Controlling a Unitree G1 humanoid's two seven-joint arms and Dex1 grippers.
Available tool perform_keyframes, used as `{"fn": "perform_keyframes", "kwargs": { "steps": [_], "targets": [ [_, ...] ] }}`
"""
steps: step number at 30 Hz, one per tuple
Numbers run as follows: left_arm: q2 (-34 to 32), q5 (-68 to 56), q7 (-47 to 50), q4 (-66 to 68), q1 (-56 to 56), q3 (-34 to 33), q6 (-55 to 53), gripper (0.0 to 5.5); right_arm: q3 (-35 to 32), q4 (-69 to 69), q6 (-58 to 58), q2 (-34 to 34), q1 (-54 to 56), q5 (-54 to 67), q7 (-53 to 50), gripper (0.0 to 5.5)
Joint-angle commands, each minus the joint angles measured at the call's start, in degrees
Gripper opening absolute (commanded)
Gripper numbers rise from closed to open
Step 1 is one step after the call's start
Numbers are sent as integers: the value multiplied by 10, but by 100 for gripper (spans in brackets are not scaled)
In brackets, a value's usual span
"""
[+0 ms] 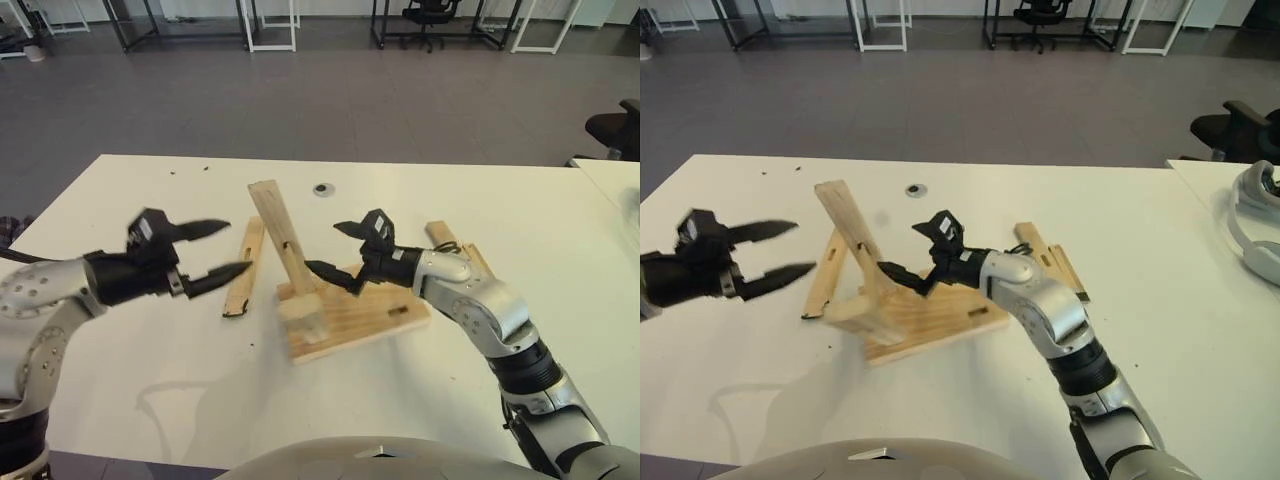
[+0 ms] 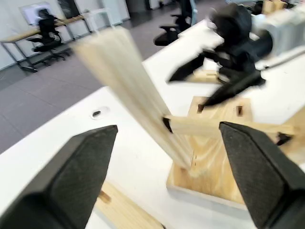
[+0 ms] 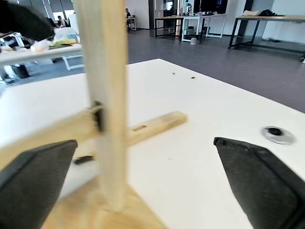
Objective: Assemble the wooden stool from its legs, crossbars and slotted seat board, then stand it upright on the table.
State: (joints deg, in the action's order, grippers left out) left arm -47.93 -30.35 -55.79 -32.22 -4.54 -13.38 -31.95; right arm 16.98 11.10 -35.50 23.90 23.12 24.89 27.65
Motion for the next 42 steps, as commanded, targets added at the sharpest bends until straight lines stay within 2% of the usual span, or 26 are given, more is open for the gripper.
{"fn": "perform_keyframes", "kwargs": {
  "steps": [1, 3, 6, 10, 16, 21, 24, 28, 32, 35, 39, 42],
  "targets": [
    [-33, 156, 22, 1, -24, 158, 51, 394, 9, -184, 130, 108, 56, -172, 1, 536],
    [-56, 195, 16, 1, -39, 186, 64, 394, 23, -275, 195, 103, 79, -207, 37, 536],
    [-93, 199, -15, 11, -33, 168, 80, 394, 39, -383, 285, 60, 98, -232, 80, 536],
    [-124, 169, -71, -12, -26, 158, 91, 394, 48, -508, 384, 10, 129, -280, 79, 536],
    [-172, 223, -89, -19, -52, 176, 111, 394, 42, -582, 461, -21, 146, -317, 93, 536],
    [-85, 329, -8, -26, -51, 311, 104, 394, 30, -592, 481, -36, 141, -320, 108, 536],
    [-42, 389, 51, 13, -37, 342, 104, 394, 31, -593, 478, -36, 131, -323, 134, 536],
    [51, 453, 128, 143, 51, 385, 151, 394, 36, -572, 457, 4, 91, -318, 224, 536],
    [218, 441, 216, 417, 205, 391, 219, 394, 28, -584, 454, 19, 82, -322, 229, 536],
    [289, 429, 255, 573, 291, 376, 273, 394, 13, -585, 437, -9, 87, -319, 175, 536],
    [340, 401, 255, 683, 348, 346, 319, 394, -25, -531, 375, -78, 67, -259, 135, 536],
    [357, 401, 254, 763, 381, 329, 353, 394, -27, -538, 352, -103, 70, -273, 89, 536]
  ]
}}
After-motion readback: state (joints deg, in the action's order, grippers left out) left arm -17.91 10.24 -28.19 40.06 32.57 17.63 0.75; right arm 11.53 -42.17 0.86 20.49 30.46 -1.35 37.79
